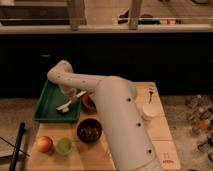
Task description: Wipe tray with brush
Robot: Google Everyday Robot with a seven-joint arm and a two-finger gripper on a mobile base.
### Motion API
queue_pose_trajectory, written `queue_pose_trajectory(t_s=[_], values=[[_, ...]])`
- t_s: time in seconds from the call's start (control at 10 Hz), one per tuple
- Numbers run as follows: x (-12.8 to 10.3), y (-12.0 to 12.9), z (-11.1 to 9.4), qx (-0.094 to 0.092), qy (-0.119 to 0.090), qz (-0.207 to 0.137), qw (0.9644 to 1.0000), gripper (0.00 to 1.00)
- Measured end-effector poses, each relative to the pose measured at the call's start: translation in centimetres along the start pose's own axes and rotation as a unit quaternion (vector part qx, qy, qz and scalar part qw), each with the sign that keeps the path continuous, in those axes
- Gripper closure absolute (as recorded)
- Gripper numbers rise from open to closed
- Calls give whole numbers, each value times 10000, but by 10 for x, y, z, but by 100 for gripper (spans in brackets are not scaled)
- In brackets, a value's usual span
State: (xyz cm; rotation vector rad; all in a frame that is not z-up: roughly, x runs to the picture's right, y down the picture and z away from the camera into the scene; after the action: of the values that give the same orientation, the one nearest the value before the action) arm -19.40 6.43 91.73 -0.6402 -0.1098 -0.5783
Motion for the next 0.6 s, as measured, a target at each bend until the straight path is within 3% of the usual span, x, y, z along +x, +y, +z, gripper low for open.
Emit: queue_pose_trajectory(t_s=[0.3, 0.6], values=[[9, -24, -4, 82, 270, 211, 9994, 99], [-13, -37, -9, 156, 315, -47, 9994, 99]])
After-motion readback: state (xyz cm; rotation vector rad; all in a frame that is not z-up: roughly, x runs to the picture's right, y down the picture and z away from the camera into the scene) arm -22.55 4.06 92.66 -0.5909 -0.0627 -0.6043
